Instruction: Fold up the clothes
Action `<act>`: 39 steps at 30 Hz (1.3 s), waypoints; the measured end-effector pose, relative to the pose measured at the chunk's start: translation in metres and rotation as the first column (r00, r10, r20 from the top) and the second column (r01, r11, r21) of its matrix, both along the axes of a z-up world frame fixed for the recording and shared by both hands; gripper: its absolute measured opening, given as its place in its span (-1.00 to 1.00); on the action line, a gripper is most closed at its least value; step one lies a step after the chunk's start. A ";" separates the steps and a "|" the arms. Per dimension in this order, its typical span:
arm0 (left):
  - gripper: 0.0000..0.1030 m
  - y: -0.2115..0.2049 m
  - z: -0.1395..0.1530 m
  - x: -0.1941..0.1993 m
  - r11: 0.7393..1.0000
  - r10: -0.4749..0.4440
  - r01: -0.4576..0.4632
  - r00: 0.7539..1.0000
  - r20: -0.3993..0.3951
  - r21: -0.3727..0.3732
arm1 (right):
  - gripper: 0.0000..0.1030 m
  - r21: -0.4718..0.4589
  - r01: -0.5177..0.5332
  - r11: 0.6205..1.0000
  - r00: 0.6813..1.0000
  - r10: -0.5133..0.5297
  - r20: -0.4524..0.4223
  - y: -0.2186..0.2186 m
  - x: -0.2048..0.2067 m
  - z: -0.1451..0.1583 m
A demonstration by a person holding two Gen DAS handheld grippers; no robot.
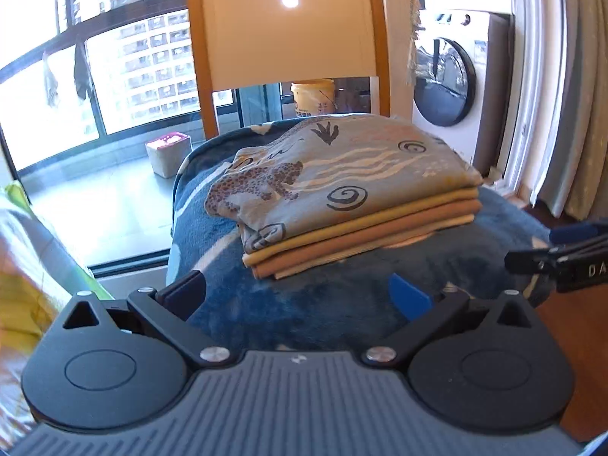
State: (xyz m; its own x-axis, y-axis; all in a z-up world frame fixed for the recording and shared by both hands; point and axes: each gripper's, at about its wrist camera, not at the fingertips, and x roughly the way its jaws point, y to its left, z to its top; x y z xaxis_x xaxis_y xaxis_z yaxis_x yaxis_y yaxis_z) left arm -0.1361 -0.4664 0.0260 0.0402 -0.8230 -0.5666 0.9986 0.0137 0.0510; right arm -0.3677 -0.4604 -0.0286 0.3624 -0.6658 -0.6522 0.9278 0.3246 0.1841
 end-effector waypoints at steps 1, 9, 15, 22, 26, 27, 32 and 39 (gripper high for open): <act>0.98 0.003 0.001 -0.001 1.000 0.007 -0.007 1.000 -0.016 -0.002 | 0.99 0.005 0.002 1.000 1.000 -0.002 0.006 0.003 0.000 0.002; 0.98 0.014 0.005 -0.005 0.998 0.057 -0.057 0.997 -0.058 -0.009 | 0.99 0.041 0.000 0.999 0.999 -0.001 0.043 0.016 0.005 0.006; 0.98 0.011 -0.002 -0.008 0.996 0.091 -0.090 0.992 -0.091 0.022 | 0.99 0.041 -0.003 0.999 0.999 0.001 0.054 0.025 0.007 0.006; 0.98 0.013 -0.011 -0.020 0.996 0.074 -0.067 0.987 -0.139 0.054 | 0.99 0.040 0.022 0.999 0.999 -0.024 0.049 0.033 0.005 0.005; 0.98 0.016 -0.009 -0.026 0.996 0.084 -0.078 0.984 -0.156 0.040 | 0.99 0.037 0.007 0.999 0.999 -0.008 0.045 0.035 0.009 0.008; 0.98 0.016 -0.008 -0.028 0.996 0.087 -0.083 0.985 -0.147 0.037 | 0.99 0.035 0.004 0.999 0.999 -0.005 0.045 0.035 0.010 0.009; 0.98 0.022 0.002 -0.034 0.995 0.098 -0.095 0.988 -0.124 0.029 | 0.99 0.017 0.020 1.000 1.000 -0.020 0.018 0.041 0.011 0.021; 0.98 0.041 0.013 -0.042 0.991 0.129 -0.125 0.985 -0.115 0.040 | 0.99 -0.013 0.026 1.000 1.000 -0.026 -0.004 0.061 0.001 0.036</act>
State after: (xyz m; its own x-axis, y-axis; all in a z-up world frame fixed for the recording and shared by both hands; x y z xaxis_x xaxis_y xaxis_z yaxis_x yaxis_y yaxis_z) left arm -0.1778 -0.4252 0.0395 0.0751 -0.7964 -0.6000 0.9879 0.1411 -0.0636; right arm -0.3668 -0.3998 0.0078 0.3422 -0.6833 -0.6450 0.9367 0.3026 0.1763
